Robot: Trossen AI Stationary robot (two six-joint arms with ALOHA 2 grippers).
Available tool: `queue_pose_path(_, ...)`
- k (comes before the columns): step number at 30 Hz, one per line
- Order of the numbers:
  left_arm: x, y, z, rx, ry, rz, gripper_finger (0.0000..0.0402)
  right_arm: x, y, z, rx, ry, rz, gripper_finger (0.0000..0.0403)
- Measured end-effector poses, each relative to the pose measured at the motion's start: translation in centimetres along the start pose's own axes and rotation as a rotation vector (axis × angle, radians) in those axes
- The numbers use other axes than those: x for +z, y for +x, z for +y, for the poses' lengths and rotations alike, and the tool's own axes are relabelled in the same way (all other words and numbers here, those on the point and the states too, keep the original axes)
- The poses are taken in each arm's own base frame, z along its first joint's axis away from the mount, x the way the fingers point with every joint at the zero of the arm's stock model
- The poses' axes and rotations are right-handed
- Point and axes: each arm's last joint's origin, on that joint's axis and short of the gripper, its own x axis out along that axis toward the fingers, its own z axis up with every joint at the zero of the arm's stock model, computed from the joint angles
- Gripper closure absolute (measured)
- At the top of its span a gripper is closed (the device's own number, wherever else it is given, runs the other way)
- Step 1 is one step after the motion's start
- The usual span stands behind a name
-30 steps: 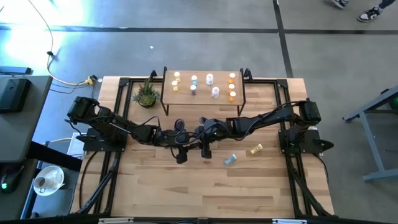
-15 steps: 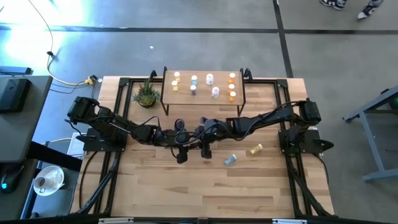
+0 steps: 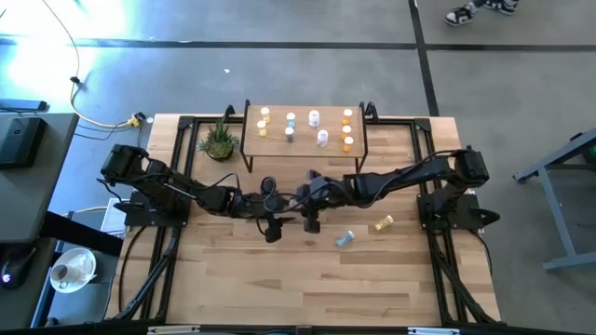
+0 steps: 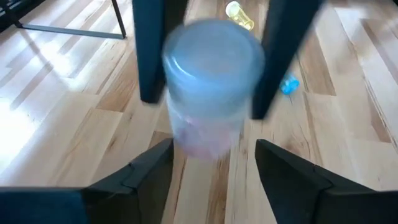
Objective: Pick and place medicine bottles onto shelf by color
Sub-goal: Put the transparent pill bottle on the shelf
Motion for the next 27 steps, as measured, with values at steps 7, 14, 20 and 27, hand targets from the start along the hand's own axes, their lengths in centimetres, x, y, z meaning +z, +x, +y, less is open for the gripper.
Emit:
queue_pose_path(7, 0.2, -0.2, 0.0, -0.016, 0.038, -0.013, 0.0165, 0.7, -2.4, -0.4, -0.078, -0.001, 0.014, 0.0283)
queue_pose_path(14, 1.1, -1.3, 0.1, -0.023, 0.04, -0.041, 0.0169, 2.3, -6.2, -0.9, -0.155, -0.03, -0.054, 0.028)
queue_pose_path(20, 2.0, -3.2, 0.5, -0.025, 0.038, -0.049, 0.017, 3.6, -9.3, -1.3, -0.218, -0.086, -0.13, 0.0262)
queue_pose_path(27, 3.1, -5.6, 1.1, -0.025, 0.033, -0.079, 0.017, 4.8, -13.3, -1.8, -0.283, -0.126, -0.228, 0.0267)
